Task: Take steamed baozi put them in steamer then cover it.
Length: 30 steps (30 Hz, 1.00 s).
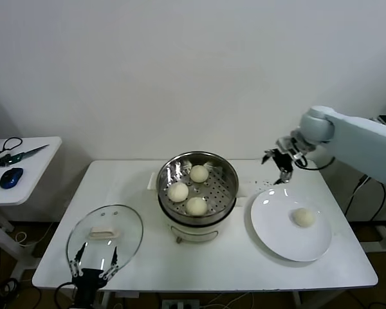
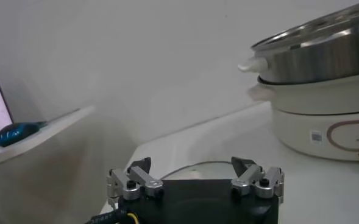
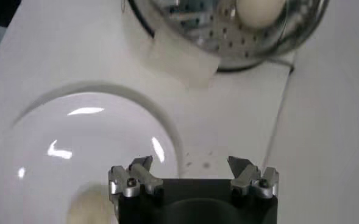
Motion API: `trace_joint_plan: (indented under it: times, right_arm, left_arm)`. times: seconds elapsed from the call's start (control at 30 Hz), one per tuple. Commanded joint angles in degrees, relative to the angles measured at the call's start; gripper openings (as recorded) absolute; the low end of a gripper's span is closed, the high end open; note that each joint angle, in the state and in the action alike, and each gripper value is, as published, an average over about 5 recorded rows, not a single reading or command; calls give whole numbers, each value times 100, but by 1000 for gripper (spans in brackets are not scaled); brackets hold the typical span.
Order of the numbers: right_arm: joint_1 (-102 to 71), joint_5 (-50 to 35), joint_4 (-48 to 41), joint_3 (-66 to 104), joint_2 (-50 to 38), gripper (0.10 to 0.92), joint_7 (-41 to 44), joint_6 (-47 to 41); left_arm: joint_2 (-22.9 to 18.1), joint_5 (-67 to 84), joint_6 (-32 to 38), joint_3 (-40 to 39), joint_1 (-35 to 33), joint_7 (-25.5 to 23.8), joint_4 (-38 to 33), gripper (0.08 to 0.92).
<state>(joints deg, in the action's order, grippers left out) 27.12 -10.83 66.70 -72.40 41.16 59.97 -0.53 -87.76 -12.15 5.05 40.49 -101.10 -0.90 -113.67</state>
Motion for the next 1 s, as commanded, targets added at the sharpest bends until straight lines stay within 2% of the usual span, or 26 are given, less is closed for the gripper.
trace_joint_plan:
  times: [0.03,0.4,1.0]
  right_arm:
    - [-1863,842,-749,1523,-734,823,194,-126]
    - [-2678,1268,-1010,1963,-644,823,239,-62]
    - [-2694,1361,-1708,2117,16,823,154,136]
  left_arm:
    - [-24,-65,-24,4,-8,-2,-8,823]
    - [-60,-152,-28,-16,13,1,67,823]
    - [-91,-252,-35,-50,43,4,95,823]
